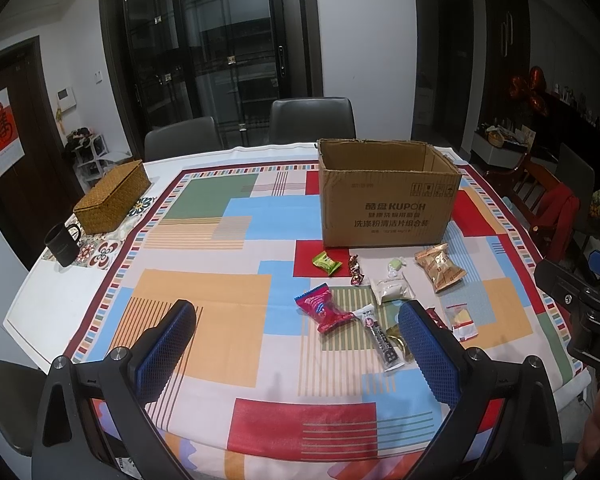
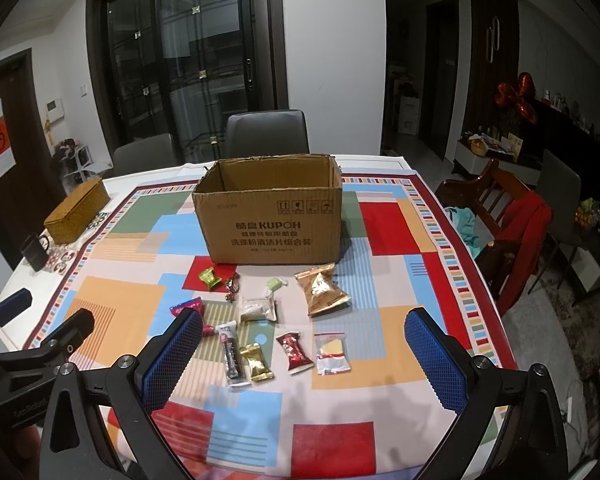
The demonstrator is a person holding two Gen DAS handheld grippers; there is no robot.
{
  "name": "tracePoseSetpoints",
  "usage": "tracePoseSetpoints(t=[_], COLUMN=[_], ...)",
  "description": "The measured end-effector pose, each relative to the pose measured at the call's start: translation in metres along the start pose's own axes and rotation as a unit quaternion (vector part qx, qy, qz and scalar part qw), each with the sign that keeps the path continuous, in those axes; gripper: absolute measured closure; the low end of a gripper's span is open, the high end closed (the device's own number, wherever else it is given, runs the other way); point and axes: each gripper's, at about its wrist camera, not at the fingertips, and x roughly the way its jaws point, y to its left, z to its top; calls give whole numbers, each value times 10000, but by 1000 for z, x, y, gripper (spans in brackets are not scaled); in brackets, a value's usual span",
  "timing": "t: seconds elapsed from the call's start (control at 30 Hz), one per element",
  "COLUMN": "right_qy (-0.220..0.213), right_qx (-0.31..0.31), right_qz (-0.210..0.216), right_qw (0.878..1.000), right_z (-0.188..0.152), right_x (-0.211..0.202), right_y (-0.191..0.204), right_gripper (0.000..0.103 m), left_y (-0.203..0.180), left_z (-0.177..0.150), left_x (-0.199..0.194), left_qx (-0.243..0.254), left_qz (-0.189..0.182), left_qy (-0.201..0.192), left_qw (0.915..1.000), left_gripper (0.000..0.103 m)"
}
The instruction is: Organize snacks
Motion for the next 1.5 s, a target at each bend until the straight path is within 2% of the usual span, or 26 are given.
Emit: tracePoseSetpoints(t=[0.47, 0.83, 1.2, 1.5], right_qy=[2, 57, 247, 453], right_qx=[-1, 55, 15, -6], right_qz=[-16, -35, -150, -212], right_qw=[10000, 10000, 9996, 9987], right_z=[-2, -7, -17, -26], right_x=[2, 10, 37, 64], right_y=[0, -2, -10, -24], right_gripper=[1, 1, 1, 1], left_y=[-2, -6, -24, -46], left_z=[0, -3, -8, -17], left_x=[2, 18, 46, 76], left_qx=[11, 93, 211, 283], left_qz=[17, -61, -138, -270], left_qy=[-13, 59, 151, 410], left_qw=[10000, 9999, 9996, 9984], left_gripper=[0, 0, 0, 0])
